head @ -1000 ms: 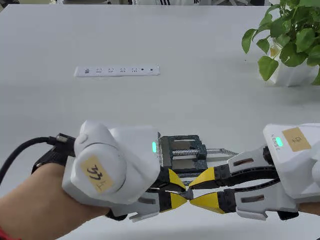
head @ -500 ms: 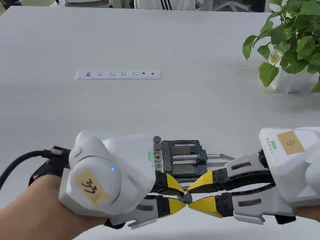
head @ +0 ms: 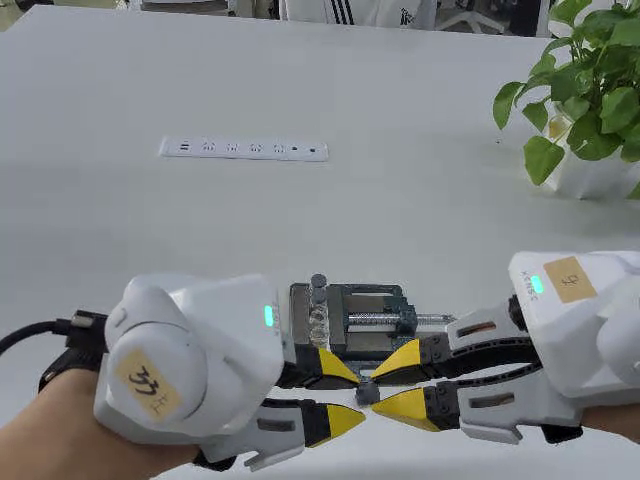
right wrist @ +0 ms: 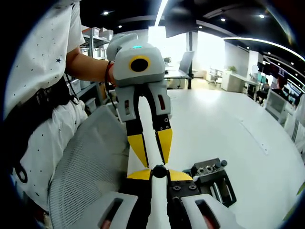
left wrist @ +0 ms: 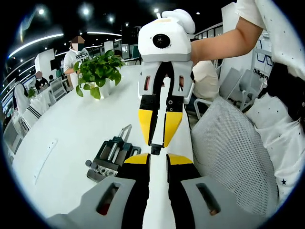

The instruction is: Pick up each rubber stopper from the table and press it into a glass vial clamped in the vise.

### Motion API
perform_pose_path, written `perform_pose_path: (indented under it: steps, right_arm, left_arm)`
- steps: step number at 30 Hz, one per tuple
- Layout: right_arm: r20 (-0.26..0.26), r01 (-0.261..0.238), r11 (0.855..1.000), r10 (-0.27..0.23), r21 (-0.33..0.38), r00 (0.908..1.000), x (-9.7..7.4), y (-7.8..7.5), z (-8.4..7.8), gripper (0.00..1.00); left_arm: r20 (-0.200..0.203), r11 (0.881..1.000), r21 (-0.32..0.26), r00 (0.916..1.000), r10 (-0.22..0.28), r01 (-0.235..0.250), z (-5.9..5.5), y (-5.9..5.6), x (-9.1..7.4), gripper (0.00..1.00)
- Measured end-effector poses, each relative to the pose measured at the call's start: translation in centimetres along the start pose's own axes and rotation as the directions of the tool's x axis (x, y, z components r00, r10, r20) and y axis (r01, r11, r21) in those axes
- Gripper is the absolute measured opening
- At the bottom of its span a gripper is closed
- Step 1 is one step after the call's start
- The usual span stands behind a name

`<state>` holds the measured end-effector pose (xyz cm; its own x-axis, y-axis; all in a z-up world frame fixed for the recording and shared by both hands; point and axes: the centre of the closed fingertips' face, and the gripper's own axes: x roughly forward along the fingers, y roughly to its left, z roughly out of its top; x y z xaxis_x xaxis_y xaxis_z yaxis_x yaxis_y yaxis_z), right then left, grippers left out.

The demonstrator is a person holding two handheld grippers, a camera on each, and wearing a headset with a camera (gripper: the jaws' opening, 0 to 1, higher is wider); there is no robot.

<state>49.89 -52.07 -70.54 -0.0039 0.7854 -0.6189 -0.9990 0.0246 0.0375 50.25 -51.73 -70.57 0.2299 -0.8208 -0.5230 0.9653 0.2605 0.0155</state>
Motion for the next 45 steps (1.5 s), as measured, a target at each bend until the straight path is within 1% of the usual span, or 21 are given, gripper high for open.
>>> perform_pose_path:
  steps: [4,6,10,12,14,18,22,24,25,26,27,30,31,33,36,38,40,41,42,43,45]
  right_arm:
    - [-0.012,0.002,1.0,-0.002,-0.006,0.9999,-0.1,-0.3,0.1,0.05]
    - [-0.021,0.009,1.0,-0.009,-0.008,0.9997,-0.1,-0.7,0.2,0.05]
    - [-0.037,0.035,0.999,-0.035,-0.006,0.9987,-0.2,-1.8,0.4,0.05]
    - [-0.047,0.046,0.999,-0.047,-0.011,0.9978,-0.2,-2.3,0.4,0.05]
    - [-0.058,0.053,0.998,-0.054,-0.014,0.9968,-0.1,-2.8,0.5,0.05]
    - [-0.081,0.073,0.997,-0.075,-0.02,0.9939,0.1,-4.2,0.8,0.05]
    - [-0.107,0.087,0.996,-0.089,-0.026,0.9903,0.5,-5.5,1.1,0.05]
    - [-0.124,0.088,0.996,-0.091,-0.029,0.9881,0.8,-6.1,1.3,0.05]
    - [-0.136,0.089,0.995,-0.093,-0.035,0.9863,1.0,-6.5,1.3,0.05]
    - [-0.145,0.09,0.995,-0.095,-0.04,0.9849,1.1,-6.8,1.3,0.05]
    - [-0.154,0.09,0.995,-0.095,-0.041,0.9835,1.3,-7.0,1.3,0.05]
    - [-0.187,0.094,0.995,-0.1,-0.044,0.9772,1.6,-8.2,1.2,0.05]
    - [-0.2,0.095,0.994,-0.103,-0.046,0.9744,1.8,-8.6,1.2,0.05]
    - [-0.219,0.096,0.994,-0.104,-0.05,0.9702,2.0,-9.6,1.1,0.05]
    - [-0.25,0.092,0.994,-0.102,-0.052,0.9627,2.5,-10.3,1.0,0.05]
    - [-0.276,0.087,0.995,-0.1,-0.057,0.956,2.8,-10.8,0.9,0.05]
    - [-0.294,0.078,0.995,-0.092,-0.059,0.9514,3.2,-11.2,0.7,0.05]
    - [-0.309,0.072,0.996,-0.087,-0.061,0.9472,3.5,-11.5,0.4,0.05]
    - [-0.318,0.068,0.996,-0.084,-0.062,0.9442,3.7,-11.7,0.3,0.05]
    - [-0.337,0.062,0.996,-0.079,-0.062,0.9381,4.0,-11.9,0.2,0.05]
    - [-0.363,0.048,0.997,-0.069,-0.067,0.9292,4.5,-12.1,0.0,0.05]
  left_arm:
    - [0.031,0.998,-0.047,0.999,0.032,-0.03,-0.3,0.6,-0.6,0.13]
    - [0.039,0.997,-0.065,0.9978,0.053,-0.051,-0.1,0.8,-0.8,0.15]
    - [0.058,0.991,-0.099,0.9938,0.094,-0.088,-0.7,1.6,-1.5,0.19]
    - [0.065,0.989,-0.111,0.9924,0.104,-0.097,-1.0,1.9,-1.8,0.21]
    - [0.075,0.986,-0.12,0.9889,0.128,-0.119,-1.4,2.4,-2.2,0.22]
    - [0.106,0.975,-0.162,0.9801,0.168,-0.15,-1.8,3.3,-2.8,0.29]
    - [0.129,0.967,-0.183,0.9711,0.201,-0.176,-2.4,4.2,-3.3,0.36]
    - [0.145,0.966,-0.178,0.9655,0.216,-0.189,-2.6,4.6,-3.5,0.4]
    - [0.153,0.962,-0.189,0.9617,0.228,-0.198,-2.9,4.9,-3.6,0.42]
    - [0.158,0.96,-0.199,0.9598,0.232,-0.199,-3.0,5.0,-3.7,0.45]
    - [0.167,0.959,-0.2,0.9577,0.234,-0.199,-3.0,5.1,-3.8,0.48]
    - [0.175,0.955,-0.211,0.9533,0.246,-0.208,-3.5,5.5,-3.9,0.53]
    - [0.186,0.955,-0.217,0.9514,0.246,-0.204,-3.6,5.6,-3.9,0.54]
    - [0.192,0.951,-0.227,0.9477,0.255,-0.21,-3.8,5.8,-3.9,0.59]
    - [0.201,0.949,-0.239,0.9461,0.254,-0.204,-4.2,6.0,-3.9,0.66]
    - [0.208,0.948,-0.24,0.9428,0.26,-0.209,-4.4,6.1,-3.9,0.69]
    - [0.211,0.942,-0.261,0.9399,0.269,-0.211,-4.7,6.4,-3.9,0.78]
    - [0.225,0.941,-0.258,0.934,0.278,-0.218,-4.8,6.5,-3.9,0.81]
    - [0.231,0.943,-0.255,0.9329,0.276,-0.216,-4.9,6.5,-3.9,0.85]
    - [0.235,0.943,-0.265,0.9344,0.268,-0.204,-5.0,6.4,-3.9,0.87]
    - [0.235,0.941,-0.272,0.9348,0.266,-0.2,-5.3,6.4,-3.7,0.91]
